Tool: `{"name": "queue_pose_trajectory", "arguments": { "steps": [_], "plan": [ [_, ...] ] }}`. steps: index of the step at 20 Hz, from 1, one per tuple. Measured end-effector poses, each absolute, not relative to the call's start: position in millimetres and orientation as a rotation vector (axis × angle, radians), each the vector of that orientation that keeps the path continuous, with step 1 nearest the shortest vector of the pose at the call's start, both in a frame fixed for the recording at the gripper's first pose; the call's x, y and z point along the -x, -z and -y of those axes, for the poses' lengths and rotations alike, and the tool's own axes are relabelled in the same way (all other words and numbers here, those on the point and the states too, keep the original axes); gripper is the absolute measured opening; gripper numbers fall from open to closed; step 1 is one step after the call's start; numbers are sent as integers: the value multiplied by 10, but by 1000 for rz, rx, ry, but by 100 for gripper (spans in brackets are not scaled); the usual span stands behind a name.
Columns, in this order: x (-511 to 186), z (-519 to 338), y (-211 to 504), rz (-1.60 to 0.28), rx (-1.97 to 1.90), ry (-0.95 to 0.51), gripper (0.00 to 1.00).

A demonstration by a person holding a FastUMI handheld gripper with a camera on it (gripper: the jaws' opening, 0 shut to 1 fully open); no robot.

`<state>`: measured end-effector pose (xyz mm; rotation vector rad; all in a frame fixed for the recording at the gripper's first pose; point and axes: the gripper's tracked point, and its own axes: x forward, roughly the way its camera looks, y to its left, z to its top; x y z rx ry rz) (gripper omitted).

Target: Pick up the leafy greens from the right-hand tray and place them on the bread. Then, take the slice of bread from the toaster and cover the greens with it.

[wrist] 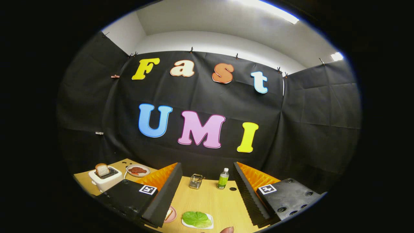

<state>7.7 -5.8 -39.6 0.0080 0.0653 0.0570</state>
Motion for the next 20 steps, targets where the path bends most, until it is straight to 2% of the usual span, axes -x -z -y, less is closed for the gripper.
{"name": "queue_pose_trajectory", "arguments": {
  "steps": [13, 20],
  "plan": [
    [-276, -214, 3272, -706, 50, -334, 96],
    [-331, -364, 4243, -928, 39, -378, 95]
  ]
}}
